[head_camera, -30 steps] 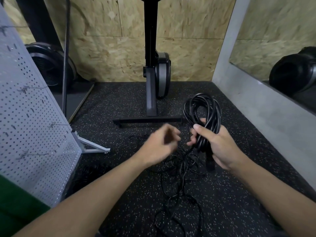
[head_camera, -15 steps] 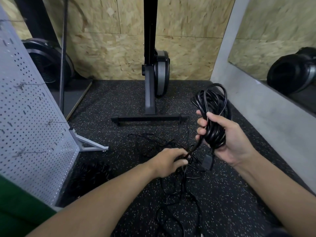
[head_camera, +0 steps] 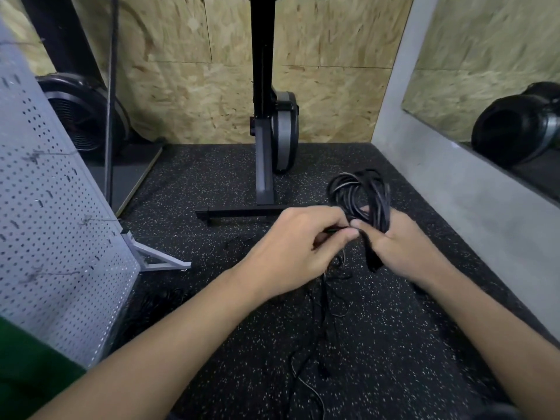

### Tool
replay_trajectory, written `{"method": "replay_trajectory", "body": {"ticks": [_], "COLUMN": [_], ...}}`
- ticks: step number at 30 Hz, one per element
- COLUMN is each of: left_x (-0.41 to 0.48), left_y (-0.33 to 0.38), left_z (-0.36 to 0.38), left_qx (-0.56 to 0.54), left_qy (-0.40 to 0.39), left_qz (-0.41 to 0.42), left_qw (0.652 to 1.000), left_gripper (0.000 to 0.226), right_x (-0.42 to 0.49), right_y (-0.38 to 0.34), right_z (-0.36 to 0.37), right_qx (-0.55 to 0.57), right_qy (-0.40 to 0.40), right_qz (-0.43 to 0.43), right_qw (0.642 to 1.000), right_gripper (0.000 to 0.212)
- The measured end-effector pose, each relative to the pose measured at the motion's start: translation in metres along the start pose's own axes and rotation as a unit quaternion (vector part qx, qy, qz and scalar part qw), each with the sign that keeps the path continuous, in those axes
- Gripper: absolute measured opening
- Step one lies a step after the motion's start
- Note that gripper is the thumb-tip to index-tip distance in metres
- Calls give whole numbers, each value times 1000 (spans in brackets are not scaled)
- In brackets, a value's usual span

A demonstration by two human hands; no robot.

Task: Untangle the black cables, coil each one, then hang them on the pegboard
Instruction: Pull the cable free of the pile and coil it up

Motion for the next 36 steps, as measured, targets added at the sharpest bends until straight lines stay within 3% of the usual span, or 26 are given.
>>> {"method": "replay_trajectory", "body": {"ticks": [3,6,7,9,10,12,16,19,21,23,26,31,33,36], "left_x": [2,-4,-6,-10,-10,-9,-6,-9,-10,-17,-32,-30,-27,-12], "left_y": [-17,-37,-42,-47,-48,-47,-46,-51,-67,-89,-112,-116,-113,-87], "left_z": [-1,8,12,18,20,21,23,25,23,27,51,75,72,50], "left_qx": [5,19,21,17,20,31,16,-5,-82,-159,-129,-60,-36,-33], "left_qy": [47,38,31,31,38,51,67,115,127,27,-171,-128,-103,-49], "left_qz": [-12,-35,-42,-55,-54,-63,-132,-153,-222,-290,-271,-262,-265,-244], "left_qw": [999,998,998,998,998,996,989,982,963,943,938,955,958,968], "left_gripper": [14,13,13,17,20,26,42,30,9,21,47,14,23,27], "right_x": [-8,-13,-16,-16,-14,-12,-13,-11,-10,-10,-12,-17,-15,-9], "right_y": [-11,-14,-15,-11,-7,-4,-10,-7,-1,4,9,7,9,21], "right_z": [8,11,11,15,16,17,13,5,0,-4,-10,-11,-8,-5], "right_qx": [84,173,154,90,61,26,104,177,238,293,338,373,361,199], "right_qy": [-86,-197,-228,-260,-257,-241,-251,-258,-251,-239,-255,-268,-217,-72], "right_qz": [19,71,62,41,44,67,89,87,104,118,106,86,85,42], "right_qw": [993,962,959,961,964,968,958,946,933,918,900,884,903,976], "right_gripper": [51,83,78,39,28,28,25,24,20,18,20,18,17,24]}}
Point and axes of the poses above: each hand's wrist, its own x-axis towards the middle knuckle, its own z-axis out of the palm, y = z × x, the point moved 1 cm from there along x, towards the middle knuckle, and after that the axes turned 1 degree about -x, right-handed, at the moved point
